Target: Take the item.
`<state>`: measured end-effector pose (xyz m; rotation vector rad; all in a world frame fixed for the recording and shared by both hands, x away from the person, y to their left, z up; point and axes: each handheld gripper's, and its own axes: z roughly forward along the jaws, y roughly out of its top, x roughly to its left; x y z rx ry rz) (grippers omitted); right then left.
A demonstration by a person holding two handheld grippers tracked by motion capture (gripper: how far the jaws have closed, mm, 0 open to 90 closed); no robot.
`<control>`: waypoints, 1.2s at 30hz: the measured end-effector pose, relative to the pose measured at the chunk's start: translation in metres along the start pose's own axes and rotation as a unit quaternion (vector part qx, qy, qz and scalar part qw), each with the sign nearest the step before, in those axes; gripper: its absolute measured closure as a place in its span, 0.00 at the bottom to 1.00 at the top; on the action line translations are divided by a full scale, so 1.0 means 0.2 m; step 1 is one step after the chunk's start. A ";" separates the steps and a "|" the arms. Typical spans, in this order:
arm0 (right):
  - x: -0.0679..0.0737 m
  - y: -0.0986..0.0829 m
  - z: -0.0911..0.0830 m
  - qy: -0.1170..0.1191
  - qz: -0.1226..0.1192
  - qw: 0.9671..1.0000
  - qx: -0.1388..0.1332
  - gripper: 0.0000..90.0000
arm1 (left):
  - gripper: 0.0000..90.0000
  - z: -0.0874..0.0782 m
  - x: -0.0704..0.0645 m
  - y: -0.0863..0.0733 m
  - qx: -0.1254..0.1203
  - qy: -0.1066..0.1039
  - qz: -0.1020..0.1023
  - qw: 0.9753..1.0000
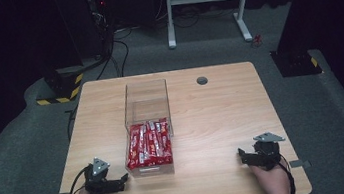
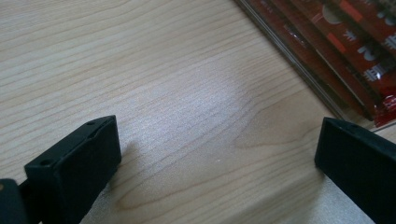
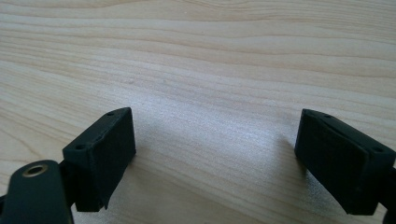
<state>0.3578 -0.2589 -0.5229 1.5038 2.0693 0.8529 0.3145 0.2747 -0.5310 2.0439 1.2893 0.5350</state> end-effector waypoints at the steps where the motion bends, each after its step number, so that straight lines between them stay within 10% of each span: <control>1: 0.00 0.00 0.00 0.001 -0.001 1.000 0.000 0.15 | 0.01 0.00 0.00 0.00 0.000 0.000 0.000 1.000; 36: 0.13 0.02 -0.02 0.035 -0.035 0.999 -0.022 0.18 | 0.01 0.00 0.00 0.00 0.000 0.000 0.000 1.000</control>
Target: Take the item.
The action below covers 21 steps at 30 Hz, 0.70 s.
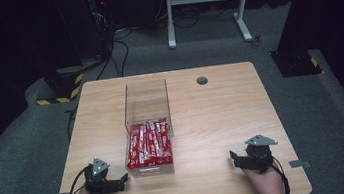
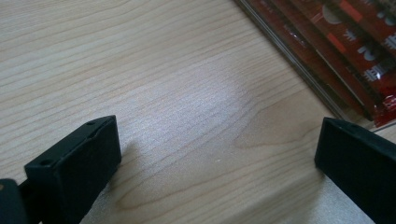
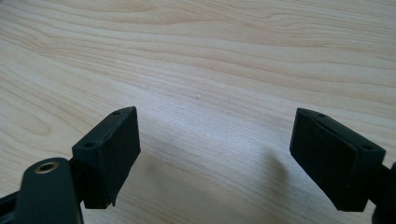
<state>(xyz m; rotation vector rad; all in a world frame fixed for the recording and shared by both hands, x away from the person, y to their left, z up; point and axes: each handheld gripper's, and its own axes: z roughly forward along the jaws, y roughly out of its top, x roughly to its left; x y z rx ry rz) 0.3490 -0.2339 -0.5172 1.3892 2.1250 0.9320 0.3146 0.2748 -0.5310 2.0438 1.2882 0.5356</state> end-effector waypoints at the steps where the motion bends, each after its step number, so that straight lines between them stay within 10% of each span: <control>1: 0.01 0.00 0.00 0.002 -0.002 1.000 -0.001 0.18 | 0.01 0.00 0.00 0.00 0.000 0.000 0.000 1.000; 21: 0.17 0.04 0.04 0.033 -0.034 0.999 -0.003 0.21 | 0.01 0.00 0.00 0.00 0.000 0.000 0.000 1.000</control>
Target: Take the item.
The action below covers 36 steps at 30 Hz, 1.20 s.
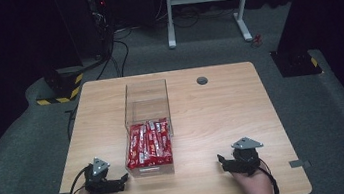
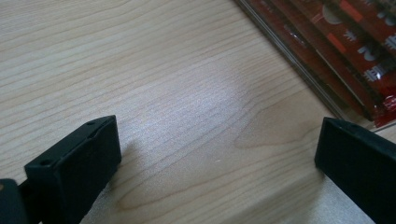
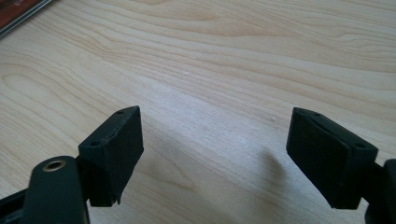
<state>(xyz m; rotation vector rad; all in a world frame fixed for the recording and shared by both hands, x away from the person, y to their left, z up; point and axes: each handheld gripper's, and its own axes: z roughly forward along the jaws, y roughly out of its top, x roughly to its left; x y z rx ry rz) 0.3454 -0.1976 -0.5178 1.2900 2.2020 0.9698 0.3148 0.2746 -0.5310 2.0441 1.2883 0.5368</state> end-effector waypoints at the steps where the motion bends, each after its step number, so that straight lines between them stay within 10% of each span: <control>1: 0.01 0.00 0.00 0.001 0.000 1.000 0.000 0.21 | 0.01 0.00 0.00 0.00 0.000 0.000 0.000 1.000; 36: 0.22 0.06 0.02 0.055 -0.042 0.998 -0.015 0.30 | 0.01 0.00 0.00 0.00 0.000 -0.001 0.000 1.000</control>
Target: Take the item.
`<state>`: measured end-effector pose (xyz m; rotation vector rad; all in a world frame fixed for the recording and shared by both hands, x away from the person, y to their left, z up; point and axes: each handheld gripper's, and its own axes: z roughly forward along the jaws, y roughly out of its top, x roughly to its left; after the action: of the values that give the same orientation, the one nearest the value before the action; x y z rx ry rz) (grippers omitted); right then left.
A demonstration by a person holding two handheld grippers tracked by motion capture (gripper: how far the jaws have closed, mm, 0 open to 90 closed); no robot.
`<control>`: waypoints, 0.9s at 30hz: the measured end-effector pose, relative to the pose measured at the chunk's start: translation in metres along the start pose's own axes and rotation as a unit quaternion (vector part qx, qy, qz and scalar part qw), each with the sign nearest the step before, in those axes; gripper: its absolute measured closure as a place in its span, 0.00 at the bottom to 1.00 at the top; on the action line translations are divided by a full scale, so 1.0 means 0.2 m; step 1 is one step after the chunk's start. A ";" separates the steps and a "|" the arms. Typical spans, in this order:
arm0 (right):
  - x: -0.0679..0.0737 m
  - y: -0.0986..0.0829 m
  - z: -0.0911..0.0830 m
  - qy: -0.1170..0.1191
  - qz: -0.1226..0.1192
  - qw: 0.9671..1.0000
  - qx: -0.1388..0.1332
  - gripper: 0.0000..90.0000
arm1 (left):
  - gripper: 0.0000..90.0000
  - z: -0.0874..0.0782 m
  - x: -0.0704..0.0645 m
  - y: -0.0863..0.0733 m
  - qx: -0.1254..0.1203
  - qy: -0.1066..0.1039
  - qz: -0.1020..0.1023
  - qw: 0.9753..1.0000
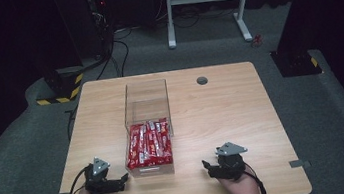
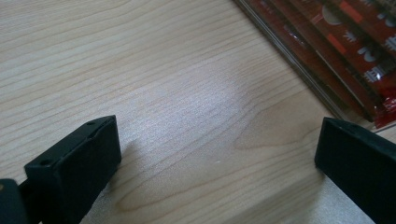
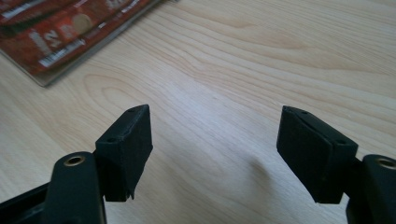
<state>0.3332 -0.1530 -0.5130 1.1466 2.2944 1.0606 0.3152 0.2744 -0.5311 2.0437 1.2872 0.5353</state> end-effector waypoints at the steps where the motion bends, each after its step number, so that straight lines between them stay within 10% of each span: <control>1: 0.01 0.00 0.00 0.004 -0.001 1.000 -0.002 0.31 | 0.01 0.00 0.00 0.00 0.001 0.000 0.001 1.000; 27: 0.15 0.23 -0.06 0.024 -0.029 0.997 -0.063 0.38 | 0.01 0.00 0.00 0.00 0.002 0.000 0.002 1.000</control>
<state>0.3317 -0.1182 -0.4698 1.0100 2.2474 1.2032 0.3152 0.2747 -0.5309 2.0490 1.2856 0.5361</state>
